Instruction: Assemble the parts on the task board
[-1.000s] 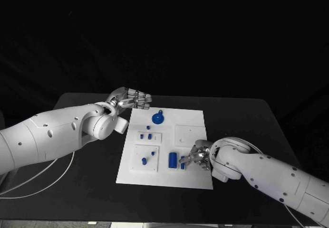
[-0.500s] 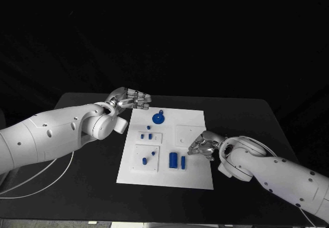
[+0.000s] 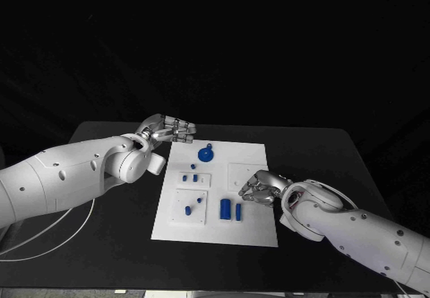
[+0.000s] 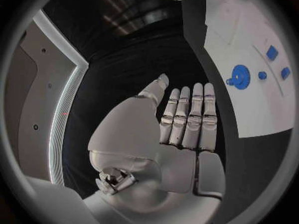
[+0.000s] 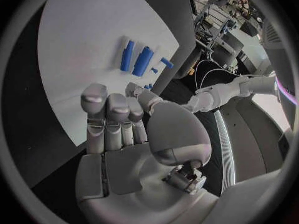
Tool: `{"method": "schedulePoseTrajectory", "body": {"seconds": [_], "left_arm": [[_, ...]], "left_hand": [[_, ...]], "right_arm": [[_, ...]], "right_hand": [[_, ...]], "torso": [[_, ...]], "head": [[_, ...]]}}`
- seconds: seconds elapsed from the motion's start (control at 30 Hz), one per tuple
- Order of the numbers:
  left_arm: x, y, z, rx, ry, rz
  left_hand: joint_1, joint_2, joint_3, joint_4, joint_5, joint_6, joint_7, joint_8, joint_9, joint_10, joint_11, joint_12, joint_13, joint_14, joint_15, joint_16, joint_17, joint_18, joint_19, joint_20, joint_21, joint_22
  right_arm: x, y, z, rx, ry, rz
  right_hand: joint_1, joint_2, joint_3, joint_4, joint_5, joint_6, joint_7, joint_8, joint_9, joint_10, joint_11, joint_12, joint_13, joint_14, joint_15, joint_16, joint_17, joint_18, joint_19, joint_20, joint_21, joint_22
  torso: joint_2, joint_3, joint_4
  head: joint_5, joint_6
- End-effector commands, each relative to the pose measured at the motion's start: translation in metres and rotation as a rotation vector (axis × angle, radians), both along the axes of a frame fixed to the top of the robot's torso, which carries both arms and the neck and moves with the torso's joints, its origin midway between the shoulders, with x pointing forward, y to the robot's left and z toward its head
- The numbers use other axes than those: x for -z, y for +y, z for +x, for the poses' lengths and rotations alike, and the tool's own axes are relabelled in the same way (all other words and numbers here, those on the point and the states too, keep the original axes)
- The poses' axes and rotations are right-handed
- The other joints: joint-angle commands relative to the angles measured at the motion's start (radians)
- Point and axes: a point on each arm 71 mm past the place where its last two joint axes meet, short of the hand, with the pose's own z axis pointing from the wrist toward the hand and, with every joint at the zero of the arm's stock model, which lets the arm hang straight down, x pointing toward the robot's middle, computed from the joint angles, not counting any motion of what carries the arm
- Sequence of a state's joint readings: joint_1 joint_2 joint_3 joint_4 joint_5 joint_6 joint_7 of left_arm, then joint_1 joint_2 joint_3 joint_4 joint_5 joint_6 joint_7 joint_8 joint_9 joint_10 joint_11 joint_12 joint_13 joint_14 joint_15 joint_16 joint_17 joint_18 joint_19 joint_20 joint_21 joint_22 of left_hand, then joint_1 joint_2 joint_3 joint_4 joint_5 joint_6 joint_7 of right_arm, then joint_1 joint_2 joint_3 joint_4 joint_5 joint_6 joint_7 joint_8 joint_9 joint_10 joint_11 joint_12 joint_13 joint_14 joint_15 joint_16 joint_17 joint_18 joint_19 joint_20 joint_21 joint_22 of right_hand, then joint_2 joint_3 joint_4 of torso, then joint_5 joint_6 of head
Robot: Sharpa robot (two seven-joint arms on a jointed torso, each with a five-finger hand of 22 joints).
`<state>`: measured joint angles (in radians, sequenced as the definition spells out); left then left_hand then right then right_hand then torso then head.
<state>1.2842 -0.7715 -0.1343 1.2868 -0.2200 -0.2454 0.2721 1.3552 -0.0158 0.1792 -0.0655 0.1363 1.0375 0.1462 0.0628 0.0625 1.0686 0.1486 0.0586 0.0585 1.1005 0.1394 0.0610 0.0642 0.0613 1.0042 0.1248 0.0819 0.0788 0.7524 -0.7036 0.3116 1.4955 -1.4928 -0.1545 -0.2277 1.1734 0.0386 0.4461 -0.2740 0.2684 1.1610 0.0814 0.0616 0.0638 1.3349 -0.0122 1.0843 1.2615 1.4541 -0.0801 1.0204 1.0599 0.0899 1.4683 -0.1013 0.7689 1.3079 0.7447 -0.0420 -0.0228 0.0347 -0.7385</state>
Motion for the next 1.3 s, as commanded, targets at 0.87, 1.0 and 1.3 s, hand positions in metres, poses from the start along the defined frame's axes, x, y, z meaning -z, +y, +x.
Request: {"method": "schedulePoseTrajectory", "body": {"seconds": [0.87, 1.0, 1.3], "left_arm": [[0.0, -0.003, 0.0, 0.016, -0.005, -0.004], [0.0, -0.003, 0.0, 0.016, -0.005, -0.004], [0.0, -0.003, 0.0, 0.016, -0.004, -0.003]], "left_hand": [[0.001, 0.009, 0.002, 0.006, 0.003, -0.006, -0.001, 0.0, 0.0, -0.008, -0.001, -0.001, 0.0, -0.007, 0.002, 0.0, 0.0, 0.005, 0.003, 0.004, -0.004, -0.002], [0.001, 0.009, 0.002, 0.006, 0.003, -0.006, -0.001, 0.0, 0.0, -0.008, -0.001, -0.001, 0.0, -0.007, 0.002, 0.0, 0.0, 0.005, 0.003, 0.004, -0.004, -0.002], [0.001, 0.009, -0.001, 0.012, 0.004, -0.008, -0.001, 0.0, 0.0, -0.009, 0.0, -0.001, 0.0, -0.006, 0.003, 0.0, 0.0, 0.005, 0.004, 0.005, -0.004, -0.002]], "right_arm": [[0.017, 0.012, -0.006, -0.072, -0.004, -0.087], [0.019, 0.011, -0.007, -0.073, -0.001, -0.089], [0.021, 0.012, -0.008, -0.07, -0.002, -0.085]], "right_hand": [[-0.014, -0.002, 0.019, -0.001, 0.011, 0.018, -0.003, 0.001, 0.0, 0.001, -0.005, 0.0, -0.003, -0.004, -0.003, -0.001, -0.002, 0.001, 0.052, -0.001, -0.007, 0.038], [-0.014, -0.003, 0.02, -0.001, 0.013, 0.02, -0.004, 0.001, 0.0, 0.001, -0.006, 0.0, -0.003, -0.004, -0.003, -0.001, -0.002, 0.001, 0.052, -0.002, -0.008, 0.038], [-0.016, -0.004, 0.022, -0.001, 0.021, 0.023, -0.005, 0.001, 0.0, 0.002, -0.006, 0.001, -0.002, -0.004, -0.004, -0.001, -0.002, 0.001, 0.052, -0.002, -0.008, 0.039]], "torso": [[0.0, -0.0012, -0.0001], [0.0, -0.001, -0.0001], [0.0, -0.0011, -0.0006]], "head": [[0.002, -0.01], [0.002, -0.009], [0.002, -0.009]]}}
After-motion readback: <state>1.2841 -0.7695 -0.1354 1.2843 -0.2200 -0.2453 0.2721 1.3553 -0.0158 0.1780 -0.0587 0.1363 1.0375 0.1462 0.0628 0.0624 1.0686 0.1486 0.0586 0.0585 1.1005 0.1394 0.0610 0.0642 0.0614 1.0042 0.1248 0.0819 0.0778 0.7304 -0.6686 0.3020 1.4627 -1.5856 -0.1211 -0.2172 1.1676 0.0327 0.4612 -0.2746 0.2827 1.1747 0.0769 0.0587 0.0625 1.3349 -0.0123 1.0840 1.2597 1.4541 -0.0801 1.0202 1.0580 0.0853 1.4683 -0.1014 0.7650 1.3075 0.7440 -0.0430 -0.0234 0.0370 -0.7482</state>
